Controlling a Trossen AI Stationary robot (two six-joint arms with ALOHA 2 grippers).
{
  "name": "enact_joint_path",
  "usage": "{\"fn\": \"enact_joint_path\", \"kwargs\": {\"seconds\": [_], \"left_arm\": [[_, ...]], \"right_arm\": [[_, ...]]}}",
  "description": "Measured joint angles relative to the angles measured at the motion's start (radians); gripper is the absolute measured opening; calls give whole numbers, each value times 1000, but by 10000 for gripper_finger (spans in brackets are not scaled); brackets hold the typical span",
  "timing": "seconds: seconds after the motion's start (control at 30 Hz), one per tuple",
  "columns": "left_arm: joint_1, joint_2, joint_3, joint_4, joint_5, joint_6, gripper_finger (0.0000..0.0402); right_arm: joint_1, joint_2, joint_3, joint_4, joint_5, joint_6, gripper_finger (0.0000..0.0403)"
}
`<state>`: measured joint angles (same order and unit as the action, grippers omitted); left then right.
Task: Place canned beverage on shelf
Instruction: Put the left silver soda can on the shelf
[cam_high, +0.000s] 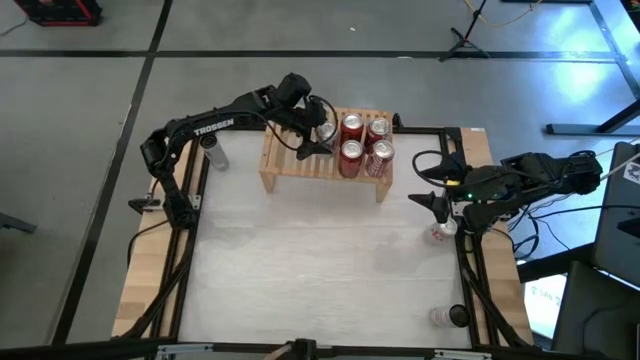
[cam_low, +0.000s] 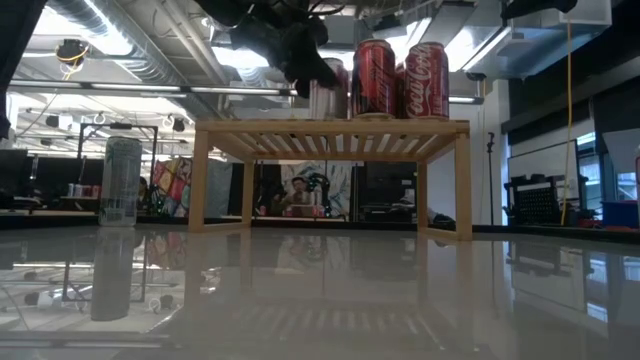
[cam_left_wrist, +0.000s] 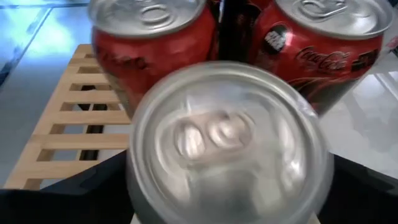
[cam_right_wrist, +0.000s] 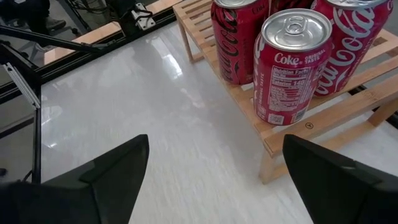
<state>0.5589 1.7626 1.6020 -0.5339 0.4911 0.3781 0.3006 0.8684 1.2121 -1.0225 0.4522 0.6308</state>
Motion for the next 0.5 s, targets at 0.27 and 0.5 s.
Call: {"fn": "enact_joint_path", "kwargs": {"seconds": [0.27,0.5], "left_arm": [[2,-9,2,43,-14,-6,397],[1,-10,142,5,-101,-77,397]], "right_arm": [[0,0,0,-1,-17,-6,358],[0,0,0,-6,-19,-7,358]]}}
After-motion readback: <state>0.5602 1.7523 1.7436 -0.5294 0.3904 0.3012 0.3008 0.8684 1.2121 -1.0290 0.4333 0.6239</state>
